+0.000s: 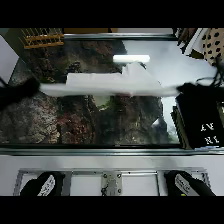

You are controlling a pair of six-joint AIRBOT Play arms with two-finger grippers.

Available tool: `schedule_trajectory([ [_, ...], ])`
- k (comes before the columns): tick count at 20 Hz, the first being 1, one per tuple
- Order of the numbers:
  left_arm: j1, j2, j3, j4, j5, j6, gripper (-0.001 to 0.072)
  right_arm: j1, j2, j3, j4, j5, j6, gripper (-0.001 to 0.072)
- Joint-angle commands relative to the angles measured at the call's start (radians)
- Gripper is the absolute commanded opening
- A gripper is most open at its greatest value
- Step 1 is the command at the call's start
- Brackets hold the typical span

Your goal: Fold the clothes and pants, and hang the long-sleeved shirts on hangers.

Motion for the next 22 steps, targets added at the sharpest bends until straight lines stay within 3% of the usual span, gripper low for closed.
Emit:
schedule_trajectory([
  [1, 0.053, 0.201, 0.248, 0.008, 0.004, 0.002, 0.0009, 0.0, 0.187, 0.259, -0.009, -0.059, 0.003, 0.0011],
  [4, 0.102, 0.358, 0.35, 0.008, 0.003, 0.002, 0.001, 0.0, 0.352, 0.311, -0.015, -0.172, 0.003, 0.0011],
  [7, 0.169, 0.471, 0.386, 0.009, 0.003, 0.002, 0.001, 0.0, 0.467, 0.311, -0.045, -0.188, 0.019, 0.001],
  [10, 0.249, 0.517, 0.386, 0.007, -0.027, 0.001, 0.0009, 0.0, 0.514, 0.311, -0.141, -0.154, 0.187, 0.001],
  [12, 0.29, 0.49, 0.385, -0.002, -0.094, 0.001, 0.001, 0.0, 0.502, 0.311, -0.186, -0.073, 0.237, 0.001],
  [18, 0.214, 0.183, 0.278, -0.035, -0.268, 0.003, 0.0009, 0.019, 0.23, 0.31, -0.176, 0.277, 0.32, 0.0009],
  [22, 0.014, -0.127, 0.137, 0.089, -0.225, 0.012, 0.0009, 0.18, -0.108, 0.31, -0.336, 0.307, 0.327, 0.0009],
])
